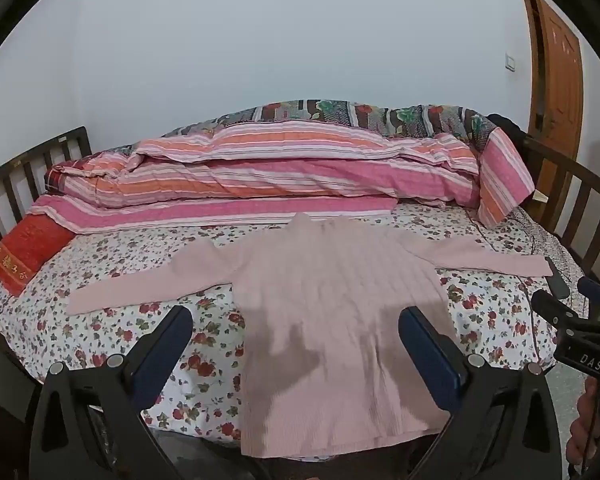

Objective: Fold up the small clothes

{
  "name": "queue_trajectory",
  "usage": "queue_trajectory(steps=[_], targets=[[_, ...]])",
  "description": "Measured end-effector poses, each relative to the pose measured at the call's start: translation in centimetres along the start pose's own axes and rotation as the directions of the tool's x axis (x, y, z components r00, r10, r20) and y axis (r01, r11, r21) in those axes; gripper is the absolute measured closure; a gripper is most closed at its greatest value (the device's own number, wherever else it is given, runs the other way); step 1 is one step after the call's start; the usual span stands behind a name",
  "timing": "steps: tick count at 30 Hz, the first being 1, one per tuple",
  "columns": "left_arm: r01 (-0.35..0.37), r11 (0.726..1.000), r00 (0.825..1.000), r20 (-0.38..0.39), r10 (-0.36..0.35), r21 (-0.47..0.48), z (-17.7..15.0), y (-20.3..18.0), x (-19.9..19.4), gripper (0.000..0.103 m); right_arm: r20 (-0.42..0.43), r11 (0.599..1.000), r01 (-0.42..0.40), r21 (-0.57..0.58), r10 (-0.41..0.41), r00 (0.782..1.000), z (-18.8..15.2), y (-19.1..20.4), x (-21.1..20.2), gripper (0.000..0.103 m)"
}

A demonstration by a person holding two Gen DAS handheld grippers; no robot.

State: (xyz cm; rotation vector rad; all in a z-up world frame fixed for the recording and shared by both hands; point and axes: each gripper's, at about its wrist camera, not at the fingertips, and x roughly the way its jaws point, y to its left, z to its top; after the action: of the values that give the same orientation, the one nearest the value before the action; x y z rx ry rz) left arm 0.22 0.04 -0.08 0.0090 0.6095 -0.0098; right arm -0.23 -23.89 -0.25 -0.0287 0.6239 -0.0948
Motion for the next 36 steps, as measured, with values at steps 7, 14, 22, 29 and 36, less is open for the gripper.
queue_trajectory(steps=[7, 14, 22, 29, 36], targets=[[-0.017, 1.000, 1.000, -0.002, 0.017, 0.006, -0.3, -0.5, 0.1, 0.000, -0.018, 1.000, -0.003, 0.011, 0.003, 1.000, -0.2, 0.1, -0.1, 0.000], [-0.025, 1.000, 1.000, 0.000, 0.025, -0.004, -0.7, -0.1, 0.0, 0.000, -0.011, 1.000, -0.010, 0.016, 0.010, 1.000, 0.1, -0.2, -1.0, 0.000], [-0.023, 1.000, 1.000, 0.006, 0.023, -0.007, -0.7, 0.1, -0.2, 0.000, -0.018, 1.000, -0.009, 0.017, 0.010, 1.000, 0.6, 0.1, -1.2, 0.000], [-0.023, 1.000, 1.000, 0.008, 0.023, -0.013, -0.6, 0.5, -0.4, 0.000, -0.022, 1.000, -0.011, 0.016, 0.011, 1.000, 0.3, 0.2, -0.9, 0.000], [-0.017, 1.000, 1.000, 0.011, 0.017, -0.014, -0.6, 0.8, -0.7, 0.000, -0.021, 1.000, -0.011, 0.016, 0.011, 1.000, 0.4, 0.2, -0.9, 0.000]])
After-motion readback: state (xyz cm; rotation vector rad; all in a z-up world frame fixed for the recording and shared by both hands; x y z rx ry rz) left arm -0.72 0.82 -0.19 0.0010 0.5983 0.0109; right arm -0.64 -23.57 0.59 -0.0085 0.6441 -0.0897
